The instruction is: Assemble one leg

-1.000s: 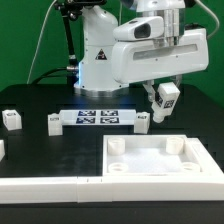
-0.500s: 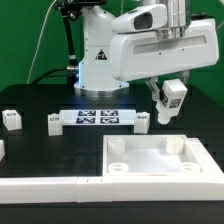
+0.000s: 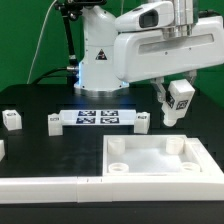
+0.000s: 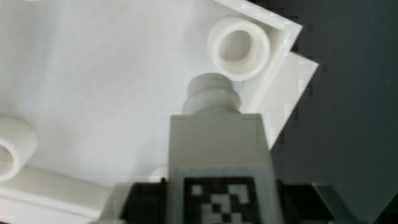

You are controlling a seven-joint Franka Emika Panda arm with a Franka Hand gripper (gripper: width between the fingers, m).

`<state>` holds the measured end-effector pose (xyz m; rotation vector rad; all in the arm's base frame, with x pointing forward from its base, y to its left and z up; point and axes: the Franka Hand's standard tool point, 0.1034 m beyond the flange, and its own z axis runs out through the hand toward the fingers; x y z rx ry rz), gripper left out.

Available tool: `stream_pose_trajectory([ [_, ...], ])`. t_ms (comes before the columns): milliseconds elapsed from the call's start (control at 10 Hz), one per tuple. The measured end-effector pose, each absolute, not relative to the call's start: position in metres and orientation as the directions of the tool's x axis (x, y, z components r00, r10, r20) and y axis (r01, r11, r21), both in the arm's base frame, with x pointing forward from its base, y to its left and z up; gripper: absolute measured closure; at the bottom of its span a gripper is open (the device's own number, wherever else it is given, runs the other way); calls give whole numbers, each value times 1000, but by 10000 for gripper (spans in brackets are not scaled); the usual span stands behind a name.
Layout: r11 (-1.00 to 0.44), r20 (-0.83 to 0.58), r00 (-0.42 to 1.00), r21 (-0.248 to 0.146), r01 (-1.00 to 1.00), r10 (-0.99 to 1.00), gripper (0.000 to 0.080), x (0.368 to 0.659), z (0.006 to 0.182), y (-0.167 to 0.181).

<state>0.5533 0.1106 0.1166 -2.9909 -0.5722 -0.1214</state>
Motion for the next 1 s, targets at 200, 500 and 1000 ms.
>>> stream_pose_trajectory([
  [200, -955, 76, 958, -91, 282, 275, 511, 556, 118, 114],
  [500, -956, 116, 957, -94, 277, 266, 511, 585, 118, 116],
  [1000, -955, 348, 899, -36, 296, 265, 511, 595, 110, 108],
])
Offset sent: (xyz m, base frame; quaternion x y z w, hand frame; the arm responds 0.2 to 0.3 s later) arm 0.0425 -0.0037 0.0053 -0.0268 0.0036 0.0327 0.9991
